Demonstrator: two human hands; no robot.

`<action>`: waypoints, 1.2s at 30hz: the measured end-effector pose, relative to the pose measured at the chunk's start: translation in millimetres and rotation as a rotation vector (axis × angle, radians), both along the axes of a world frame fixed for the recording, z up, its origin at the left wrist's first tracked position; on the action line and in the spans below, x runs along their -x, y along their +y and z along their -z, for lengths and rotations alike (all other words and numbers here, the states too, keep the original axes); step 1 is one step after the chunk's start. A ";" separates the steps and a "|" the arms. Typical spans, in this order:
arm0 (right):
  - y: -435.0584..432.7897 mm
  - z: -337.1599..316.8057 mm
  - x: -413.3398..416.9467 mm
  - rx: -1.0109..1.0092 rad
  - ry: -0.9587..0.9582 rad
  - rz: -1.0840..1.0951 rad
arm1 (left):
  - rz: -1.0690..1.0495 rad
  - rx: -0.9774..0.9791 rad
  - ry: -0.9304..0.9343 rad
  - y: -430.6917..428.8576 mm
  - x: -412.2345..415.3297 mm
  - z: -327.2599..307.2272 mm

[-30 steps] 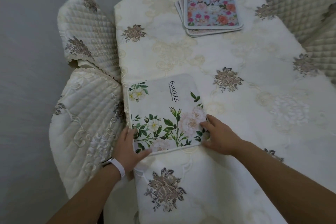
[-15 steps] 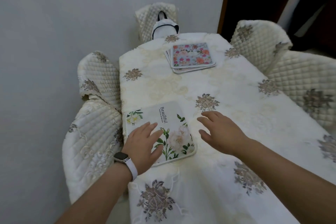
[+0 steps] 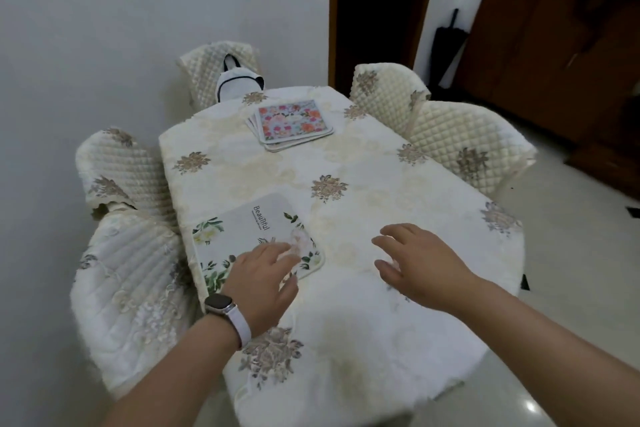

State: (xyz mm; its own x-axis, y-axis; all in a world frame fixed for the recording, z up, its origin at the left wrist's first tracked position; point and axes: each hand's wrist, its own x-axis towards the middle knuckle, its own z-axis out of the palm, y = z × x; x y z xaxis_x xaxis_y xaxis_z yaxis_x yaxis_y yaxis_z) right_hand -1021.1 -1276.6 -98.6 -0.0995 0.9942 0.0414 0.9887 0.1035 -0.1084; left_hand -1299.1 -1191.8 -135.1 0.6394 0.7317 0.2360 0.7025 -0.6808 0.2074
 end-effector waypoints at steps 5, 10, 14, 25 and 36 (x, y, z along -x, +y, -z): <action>-52.4 -14.1 -14.6 0.007 -0.019 0.099 | 0.074 0.058 -0.037 -22.5 -22.1 9.6; -100.9 -17.9 -45.0 -0.009 0.038 0.233 | 0.199 0.038 -0.041 -46.1 -73.2 0.9; -139.2 -9.6 -85.7 -0.053 0.088 0.322 | 0.273 0.004 0.000 -66.6 -125.5 -7.7; -263.6 -5.3 -289.7 -0.139 0.042 0.458 | 0.450 -0.022 -0.042 -146.1 -369.2 -23.4; -383.4 -4.6 -446.3 -0.171 0.053 0.703 | 0.687 -0.037 -0.039 -222.1 -573.9 -23.2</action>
State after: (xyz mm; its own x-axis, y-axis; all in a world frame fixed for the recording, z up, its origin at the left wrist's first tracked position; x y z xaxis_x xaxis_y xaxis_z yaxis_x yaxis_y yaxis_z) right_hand -574.7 -1660.0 -94.0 0.5674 0.8014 0.1892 0.8214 -0.5350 -0.1975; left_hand -725.2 -1413.9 -111.9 0.9457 0.1547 0.2858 0.1017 -0.9762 0.1917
